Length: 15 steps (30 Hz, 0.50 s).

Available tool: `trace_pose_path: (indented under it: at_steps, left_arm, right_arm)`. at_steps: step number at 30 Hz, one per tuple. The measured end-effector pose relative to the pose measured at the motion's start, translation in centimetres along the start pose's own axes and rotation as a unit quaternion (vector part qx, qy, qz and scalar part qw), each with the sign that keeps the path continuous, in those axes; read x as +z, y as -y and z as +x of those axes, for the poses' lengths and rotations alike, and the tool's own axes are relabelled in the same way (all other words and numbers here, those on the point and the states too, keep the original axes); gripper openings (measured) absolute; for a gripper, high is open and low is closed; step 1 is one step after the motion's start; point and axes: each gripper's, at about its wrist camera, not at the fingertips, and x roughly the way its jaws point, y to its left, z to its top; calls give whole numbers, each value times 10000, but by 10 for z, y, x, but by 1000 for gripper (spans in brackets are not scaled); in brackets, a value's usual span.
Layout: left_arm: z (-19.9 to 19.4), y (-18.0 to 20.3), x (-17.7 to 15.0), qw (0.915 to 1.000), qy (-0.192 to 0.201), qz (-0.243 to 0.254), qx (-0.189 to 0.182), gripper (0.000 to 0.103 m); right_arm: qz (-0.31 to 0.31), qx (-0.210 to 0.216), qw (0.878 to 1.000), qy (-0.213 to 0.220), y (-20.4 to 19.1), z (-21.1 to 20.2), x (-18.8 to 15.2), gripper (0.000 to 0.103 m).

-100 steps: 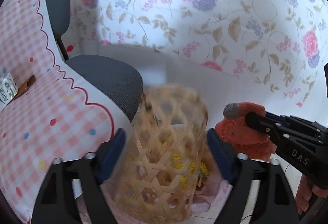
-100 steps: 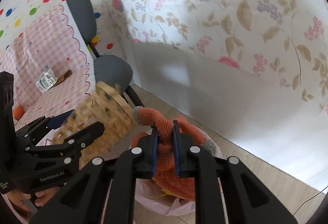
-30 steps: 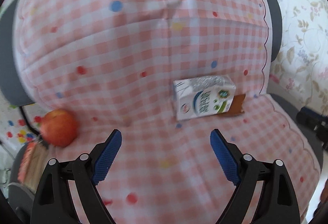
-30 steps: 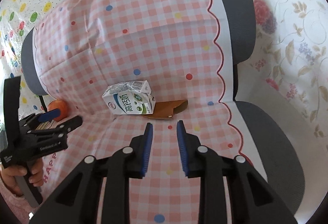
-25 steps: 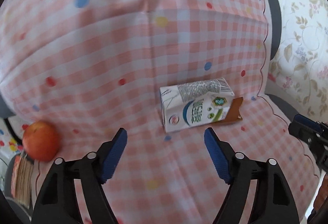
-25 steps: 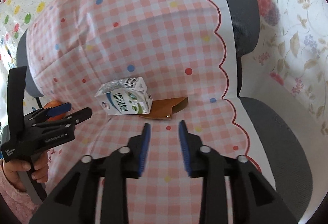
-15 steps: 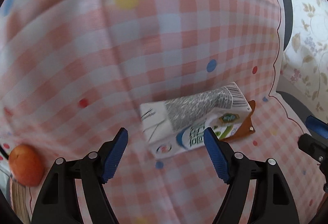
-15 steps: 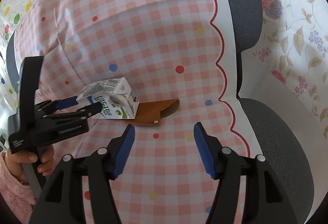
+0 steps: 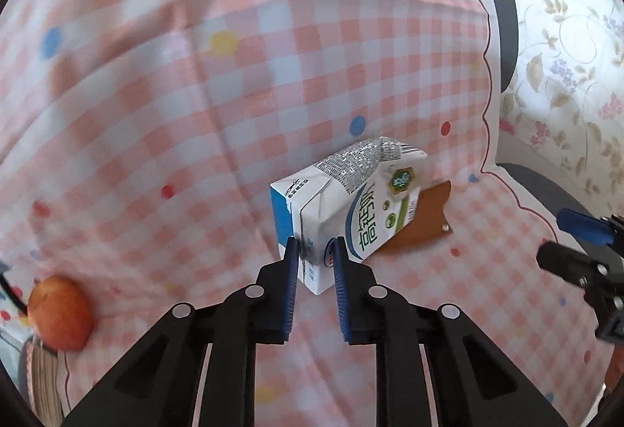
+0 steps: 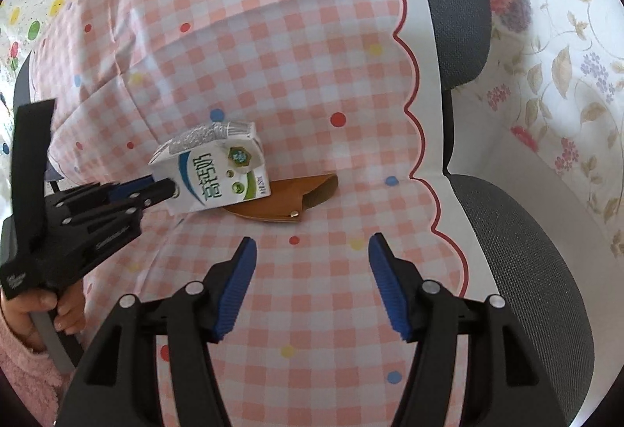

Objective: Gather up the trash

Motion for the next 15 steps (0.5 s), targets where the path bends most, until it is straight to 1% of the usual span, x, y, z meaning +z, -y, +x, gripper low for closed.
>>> trace_pose_path:
  at_steps: [3,4,8,10,11,12,13,14,15]
  left_arm:
    - [-14,-12,-13,9994,-20,-185,293,16]
    - [-20,-16,-20,9986,-29,-247,470,16]
    - [-43,-36,-45,9945,-148,-536,885,16]
    - [-48,-41,-53,9938,-164,-576,933,16]
    - [-49,-40,-57,9945,-185,-560,865,18]
    - [-48,-39,-58,9952,-206,-537,786,21]
    - [-47,-39,-59,9962,-232,-485,691,26]
    - [-46,-38,-60,9966,-257,-435,644,40]
    - [-45,-36,-60,9968,-248,-419,642,45]
  right_arm:
    - [-36,4,10000,-32,-5,0,0,59]
    - [-56,8,10000,-51,-7,1,0,59]
    - [-172,61,9997,-161,-14,14,0,59]
    - [-246,95,9994,-216,-17,25,1,59]
    - [-294,97,9992,-250,-19,30,2,59]
    - [-336,109,9990,-291,-20,39,5,55]
    - [-330,124,9988,-326,-20,45,8,47]
    - [-283,154,9988,-366,-18,53,11,44]
    - [-229,174,9988,-392,-16,58,14,39]
